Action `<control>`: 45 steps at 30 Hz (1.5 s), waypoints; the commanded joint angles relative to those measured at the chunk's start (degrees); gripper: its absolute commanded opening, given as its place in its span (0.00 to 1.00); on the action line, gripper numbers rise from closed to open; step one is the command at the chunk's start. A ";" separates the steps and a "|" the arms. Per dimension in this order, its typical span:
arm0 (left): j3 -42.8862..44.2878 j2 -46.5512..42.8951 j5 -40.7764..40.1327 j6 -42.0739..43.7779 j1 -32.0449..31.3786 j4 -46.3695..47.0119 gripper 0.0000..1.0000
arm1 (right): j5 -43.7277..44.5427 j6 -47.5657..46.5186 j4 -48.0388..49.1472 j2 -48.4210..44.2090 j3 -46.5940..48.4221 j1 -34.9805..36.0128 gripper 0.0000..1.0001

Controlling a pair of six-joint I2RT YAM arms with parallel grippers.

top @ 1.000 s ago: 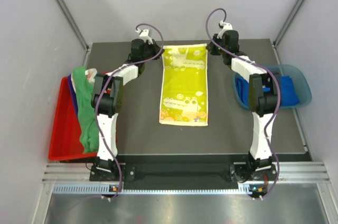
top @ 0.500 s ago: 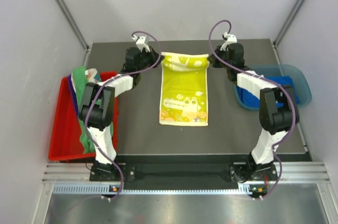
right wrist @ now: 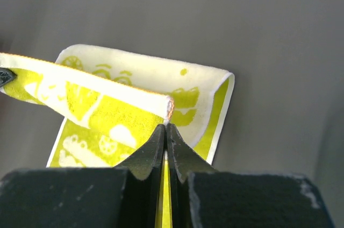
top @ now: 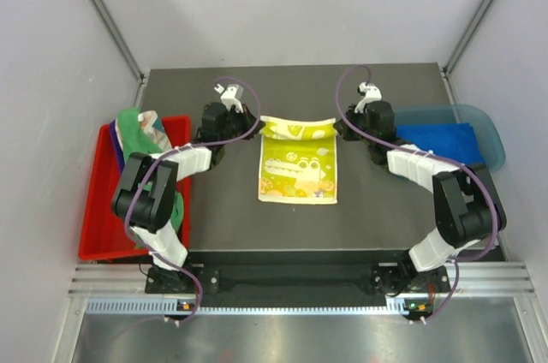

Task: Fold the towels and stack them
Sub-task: Fold the towel

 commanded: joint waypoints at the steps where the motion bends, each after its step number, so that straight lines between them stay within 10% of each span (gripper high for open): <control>1: -2.32 -4.81 -0.78 0.28 -0.83 2.19 0.00 | 1.67 0.75 4.74 -4.82 -2.70 1.46 0.00; 45: -24.21 -17.31 -6.58 -0.60 -8.74 7.02 0.03 | 7.92 4.00 5.27 -21.79 -23.54 8.15 0.00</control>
